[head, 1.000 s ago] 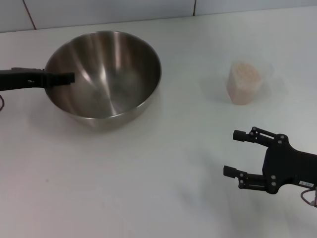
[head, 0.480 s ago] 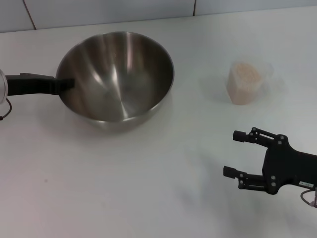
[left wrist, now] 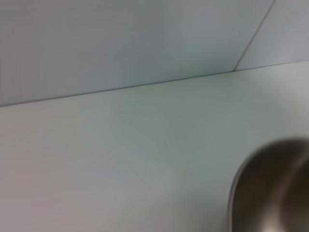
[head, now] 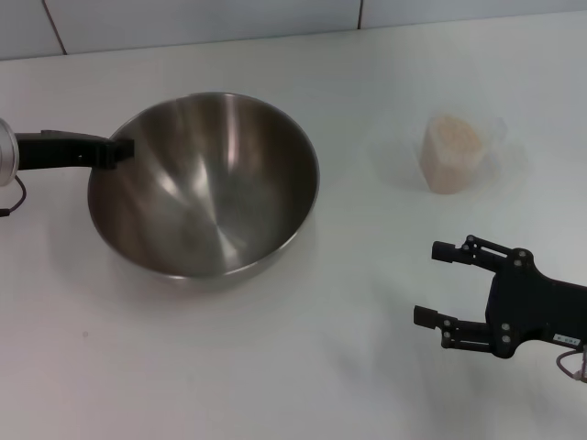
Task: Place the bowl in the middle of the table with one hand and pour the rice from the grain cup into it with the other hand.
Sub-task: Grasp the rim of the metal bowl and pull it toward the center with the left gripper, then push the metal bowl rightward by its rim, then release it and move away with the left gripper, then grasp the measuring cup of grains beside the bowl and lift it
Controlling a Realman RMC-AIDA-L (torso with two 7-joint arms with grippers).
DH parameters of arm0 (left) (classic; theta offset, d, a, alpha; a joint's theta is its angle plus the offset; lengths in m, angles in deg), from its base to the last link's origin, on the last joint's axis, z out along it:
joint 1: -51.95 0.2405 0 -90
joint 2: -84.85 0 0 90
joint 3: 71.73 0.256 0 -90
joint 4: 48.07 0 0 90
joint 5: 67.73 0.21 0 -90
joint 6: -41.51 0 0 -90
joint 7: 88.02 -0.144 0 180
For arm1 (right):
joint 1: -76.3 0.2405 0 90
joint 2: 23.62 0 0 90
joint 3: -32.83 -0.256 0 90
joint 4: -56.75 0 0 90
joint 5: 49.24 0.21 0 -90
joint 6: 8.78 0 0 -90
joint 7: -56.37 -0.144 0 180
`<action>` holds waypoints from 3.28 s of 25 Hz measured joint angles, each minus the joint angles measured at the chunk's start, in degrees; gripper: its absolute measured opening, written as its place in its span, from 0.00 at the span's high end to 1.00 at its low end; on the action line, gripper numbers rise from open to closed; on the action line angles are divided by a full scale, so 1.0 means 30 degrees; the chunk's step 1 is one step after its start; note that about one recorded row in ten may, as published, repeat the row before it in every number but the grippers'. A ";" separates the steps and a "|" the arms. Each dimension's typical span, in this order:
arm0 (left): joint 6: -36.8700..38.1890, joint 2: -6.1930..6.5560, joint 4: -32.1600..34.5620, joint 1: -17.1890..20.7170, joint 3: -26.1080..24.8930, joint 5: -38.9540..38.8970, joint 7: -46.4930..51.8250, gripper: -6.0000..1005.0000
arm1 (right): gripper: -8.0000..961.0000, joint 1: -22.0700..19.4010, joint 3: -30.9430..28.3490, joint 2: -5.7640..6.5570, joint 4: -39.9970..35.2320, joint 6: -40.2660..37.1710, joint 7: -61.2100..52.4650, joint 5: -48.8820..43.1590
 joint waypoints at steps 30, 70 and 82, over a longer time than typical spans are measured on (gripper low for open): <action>-0.0605 -0.0259 -0.2242 -0.2616 0.1347 -0.0269 0.0271 0.96 | 0.15 0.0144 -0.0001 -0.0029 0.0007 0.0259 -0.0238 -0.0270; 0.9229 -0.0111 0.7510 0.5798 -0.0031 -0.5506 -1.0248 0.14 | 0.15 0.4138 -1.0439 -0.0352 0.4530 1.1160 -0.0026 -0.0156; 0.9370 -0.0090 0.7532 0.5714 -0.0050 -0.5483 -1.0221 0.14 | 0.15 0.5155 -1.0452 -0.0351 0.4579 1.2055 -0.0005 -0.0097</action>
